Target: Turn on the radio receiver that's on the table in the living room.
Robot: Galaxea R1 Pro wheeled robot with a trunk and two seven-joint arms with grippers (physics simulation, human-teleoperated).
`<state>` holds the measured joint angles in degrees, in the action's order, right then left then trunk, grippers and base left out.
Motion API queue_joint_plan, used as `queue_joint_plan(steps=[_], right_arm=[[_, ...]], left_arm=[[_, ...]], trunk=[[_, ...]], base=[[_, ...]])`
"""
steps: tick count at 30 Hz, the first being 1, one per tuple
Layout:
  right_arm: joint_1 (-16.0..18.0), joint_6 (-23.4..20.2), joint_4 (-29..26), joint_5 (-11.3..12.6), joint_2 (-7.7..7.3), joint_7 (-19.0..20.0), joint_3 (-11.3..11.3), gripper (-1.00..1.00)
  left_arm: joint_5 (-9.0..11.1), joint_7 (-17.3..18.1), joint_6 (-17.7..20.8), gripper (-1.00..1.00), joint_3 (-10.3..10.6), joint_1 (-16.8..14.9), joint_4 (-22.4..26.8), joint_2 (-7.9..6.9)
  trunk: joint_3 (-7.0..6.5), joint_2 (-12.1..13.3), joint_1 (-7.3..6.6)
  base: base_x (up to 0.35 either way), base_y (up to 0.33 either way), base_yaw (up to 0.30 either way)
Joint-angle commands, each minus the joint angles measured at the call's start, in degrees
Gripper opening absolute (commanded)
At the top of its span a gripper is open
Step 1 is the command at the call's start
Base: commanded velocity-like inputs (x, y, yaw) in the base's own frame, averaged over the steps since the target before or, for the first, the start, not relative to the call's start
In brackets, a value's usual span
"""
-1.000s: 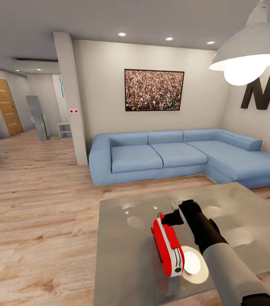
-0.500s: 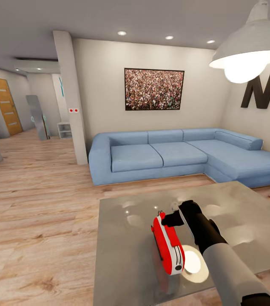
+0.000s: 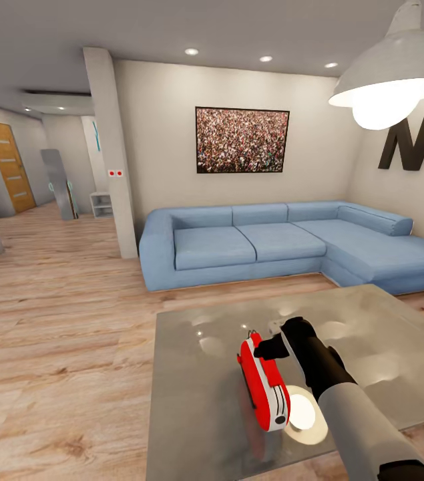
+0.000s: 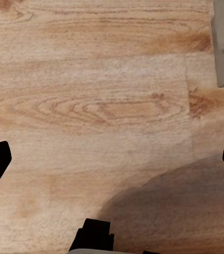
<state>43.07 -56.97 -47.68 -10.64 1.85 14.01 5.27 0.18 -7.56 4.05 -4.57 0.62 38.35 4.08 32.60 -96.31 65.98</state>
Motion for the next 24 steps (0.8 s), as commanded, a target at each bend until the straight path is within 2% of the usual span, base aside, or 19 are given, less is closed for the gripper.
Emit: queue_joint_plan(steps=[1, 3, 7, 16, 24], right_arm=[[0.00, 0.01, 0.03, 0.00, 0.00, -0.01, 0.00, 1.00], [0.00, 0.01, 0.05, 0.00, 0.00, -0.03, 0.00, 1.00], [0.00, 0.01, 0.09, 0.00, 0.00, -0.03, 0.00, 1.00], [0.00, 0.02, 0.13, 0.00, 0.00, -0.04, 0.00, 1.00], [0.00, 0.02, 0.13, -0.08, 0.00, -0.08, 0.00, 1.00]], left_arm=[[0.00, -0.02, 0.00, 1.00, 0.00, 0.00, 0.02, 0.02], [0.00, -0.06, 0.00, 1.00, 0.00, 0.00, 0.04, -0.02], [0.00, -0.07, 0.00, 1.00, 0.00, 0.00, 0.01, -0.02], [0.00, 0.00, 0.00, 1.00, 0.00, 0.00, -0.02, 0.01], [-0.08, -0.08, 0.00, 1.00, 0.00, 0.00, -0.02, 0.12]], trunk=[[0.00, 0.00, 0.00], [0.00, 0.00, 0.00], [0.72, -1.60, 0.88], [0.72, -1.60, 0.88], [2.15, -4.81, 2.64]], base=[[0.000, 0.000, 0.000], [0.000, 0.000, 0.000], [0.000, 0.000, 0.000], [0.000, 0.000, 0.000], [0.000, 0.000, 0.000]])
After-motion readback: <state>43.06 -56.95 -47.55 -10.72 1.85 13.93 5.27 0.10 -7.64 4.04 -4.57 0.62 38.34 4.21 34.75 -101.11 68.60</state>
